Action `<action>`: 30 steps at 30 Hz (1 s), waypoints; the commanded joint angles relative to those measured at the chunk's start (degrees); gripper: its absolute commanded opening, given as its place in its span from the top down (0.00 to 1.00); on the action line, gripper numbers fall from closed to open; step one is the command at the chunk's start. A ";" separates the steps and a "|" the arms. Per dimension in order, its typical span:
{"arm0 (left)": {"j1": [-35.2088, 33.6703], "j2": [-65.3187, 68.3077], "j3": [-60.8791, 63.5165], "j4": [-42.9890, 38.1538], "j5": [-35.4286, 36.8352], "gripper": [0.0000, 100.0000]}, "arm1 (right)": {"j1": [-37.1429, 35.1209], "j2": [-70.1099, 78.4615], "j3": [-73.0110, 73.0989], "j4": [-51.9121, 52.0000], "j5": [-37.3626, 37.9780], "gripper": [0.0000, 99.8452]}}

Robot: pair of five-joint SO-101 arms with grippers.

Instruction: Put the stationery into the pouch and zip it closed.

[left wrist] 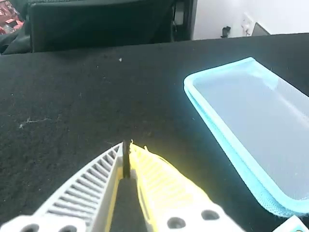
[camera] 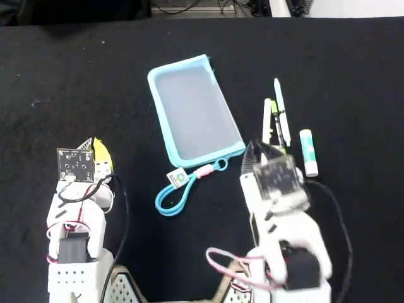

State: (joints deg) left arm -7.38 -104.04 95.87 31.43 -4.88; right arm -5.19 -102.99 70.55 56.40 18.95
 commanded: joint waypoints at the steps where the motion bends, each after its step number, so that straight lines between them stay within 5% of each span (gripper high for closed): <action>1: 0.57 -0.53 1.45 0.26 -0.70 0.97 | -3.78 -3.21 -11.91 3.16 -0.53 0.98; 10: 0.22 -0.53 1.45 0.53 -0.79 0.97 | -16.53 19.30 -7.43 -1.58 -1.41 0.98; 16: 0.13 -0.53 1.45 0.53 -0.79 0.97 | -17.49 36.18 1.19 -16.70 -17.93 0.98; 25: 0.31 -0.53 1.45 0.53 -0.79 0.97 | -17.49 53.41 4.09 -32.09 -25.85 0.98; 30: 0.31 -0.53 1.45 0.53 -0.79 0.97 | -17.49 60.00 2.42 -32.44 -28.48 0.83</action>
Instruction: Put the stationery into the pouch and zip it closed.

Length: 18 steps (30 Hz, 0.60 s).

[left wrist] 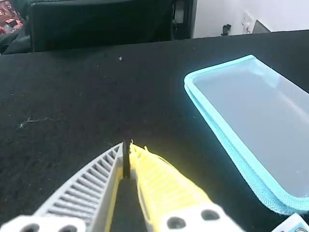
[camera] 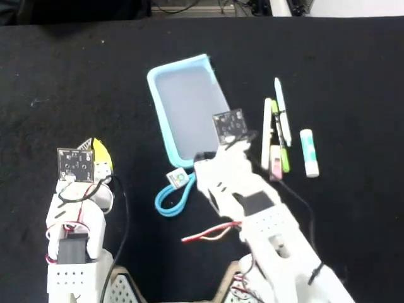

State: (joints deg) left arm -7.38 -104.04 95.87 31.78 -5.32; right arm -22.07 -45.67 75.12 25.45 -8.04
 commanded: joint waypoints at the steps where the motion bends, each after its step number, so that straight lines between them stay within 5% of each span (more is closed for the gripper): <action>1: 0.31 -0.53 1.45 0.18 -0.35 0.97 | -0.70 3.74 -2.42 -1.49 -1.49 0.82; 18: 0.31 -0.53 1.45 0.18 -0.35 0.97 | -3.43 22.37 -12.35 1.14 -9.58 0.87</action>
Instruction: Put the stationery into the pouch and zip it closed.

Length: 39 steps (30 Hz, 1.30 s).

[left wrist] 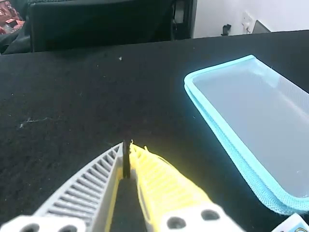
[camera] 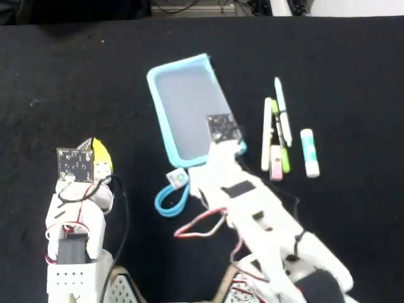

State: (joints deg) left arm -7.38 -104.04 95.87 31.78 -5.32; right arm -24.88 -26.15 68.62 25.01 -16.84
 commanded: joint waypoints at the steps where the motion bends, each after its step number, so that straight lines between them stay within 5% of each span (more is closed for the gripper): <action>1: 0.31 -0.53 1.45 0.18 -0.35 0.97 | -0.62 3.82 -7.16 2.73 -0.79 0.87; 17: 0.13 -0.53 1.45 0.18 -0.35 0.97 | -0.26 11.91 -19.38 20.84 2.46 0.87; 27: 0.13 -0.53 1.45 0.18 -0.44 0.97 | 11.78 11.91 -26.68 34.20 10.46 0.87; 39: 0.13 -0.53 1.45 0.18 -0.44 0.97 | -10.73 12.44 -25.01 34.73 1.32 0.87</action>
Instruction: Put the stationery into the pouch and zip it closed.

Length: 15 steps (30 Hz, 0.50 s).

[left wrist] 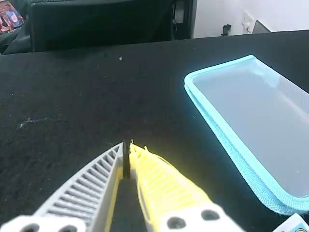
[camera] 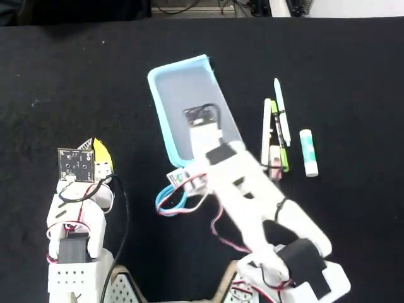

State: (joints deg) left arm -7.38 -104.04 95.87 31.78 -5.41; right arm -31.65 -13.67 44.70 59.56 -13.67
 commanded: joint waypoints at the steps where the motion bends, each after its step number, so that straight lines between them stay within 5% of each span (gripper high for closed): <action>1: 0.13 -0.53 1.45 0.18 -0.35 0.97 | -4.40 -0.04 -1.10 0.09 -1.93 0.87; 15: 0.04 -0.53 1.45 0.18 -0.35 0.97 | -4.40 13.41 -3.82 -8.18 -3.69 0.87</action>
State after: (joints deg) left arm -7.38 -104.04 95.87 31.78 -5.41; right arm -35.25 -2.77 44.35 52.70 -15.52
